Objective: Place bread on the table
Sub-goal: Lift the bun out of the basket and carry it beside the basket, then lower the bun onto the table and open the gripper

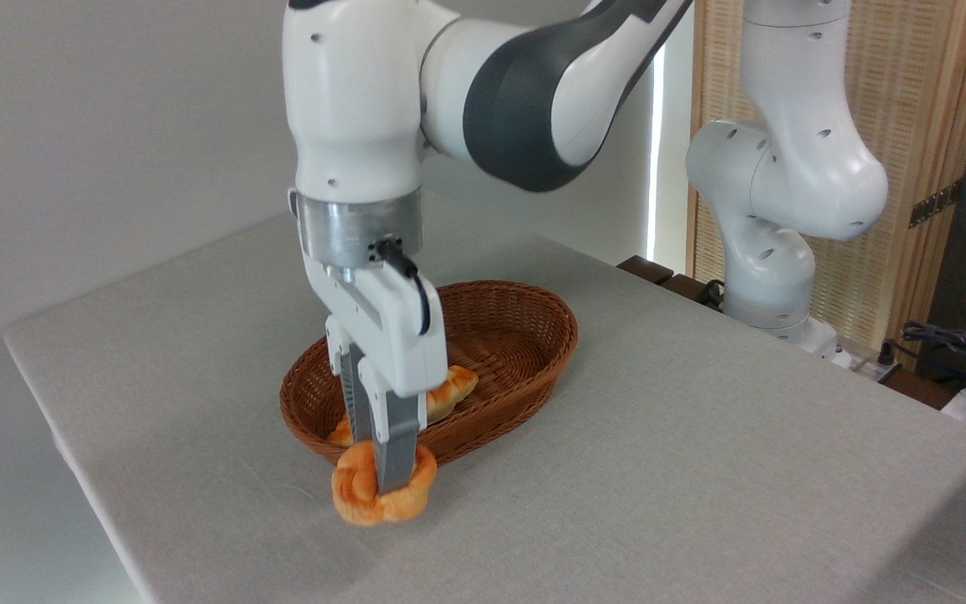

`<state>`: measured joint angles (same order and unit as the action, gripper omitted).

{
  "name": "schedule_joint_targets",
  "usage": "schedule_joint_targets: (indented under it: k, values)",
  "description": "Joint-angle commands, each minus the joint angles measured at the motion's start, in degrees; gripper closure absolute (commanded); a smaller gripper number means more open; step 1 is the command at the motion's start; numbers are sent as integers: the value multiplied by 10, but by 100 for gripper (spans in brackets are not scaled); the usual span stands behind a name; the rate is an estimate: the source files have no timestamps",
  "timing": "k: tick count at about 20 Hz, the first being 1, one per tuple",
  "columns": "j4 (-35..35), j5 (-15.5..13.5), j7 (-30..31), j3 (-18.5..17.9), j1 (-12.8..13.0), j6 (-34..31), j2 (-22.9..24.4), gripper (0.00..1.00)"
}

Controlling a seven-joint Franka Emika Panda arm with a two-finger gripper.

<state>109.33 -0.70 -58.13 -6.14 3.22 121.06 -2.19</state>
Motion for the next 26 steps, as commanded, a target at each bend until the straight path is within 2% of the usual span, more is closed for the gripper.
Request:
schedule_joint_targets:
  k: [1, 3, 6, 15, 19, 20, 22, 24, 26]
  values:
    - [16, 17, -15, -19, 6, 38, -13, 15]
    - [22, 19, -39, -19, 6, 39, -19, 14]
    - [26, 19, -42, -20, 0, 39, -21, 0]
    - [26, 19, -41, -21, 0, 40, -28, 0]
    - [8, 7, -32, -21, 0, 40, -19, 0]
    - [1, -1, -31, -18, -1, 32, -5, 0]
    - [-4, -40, -27, -9, -10, -14, 30, 0]
    - [-37, -48, -14, 30, -36, -86, 41, 0]
    - [-79, -43, 41, 62, -54, -141, 40, 0]
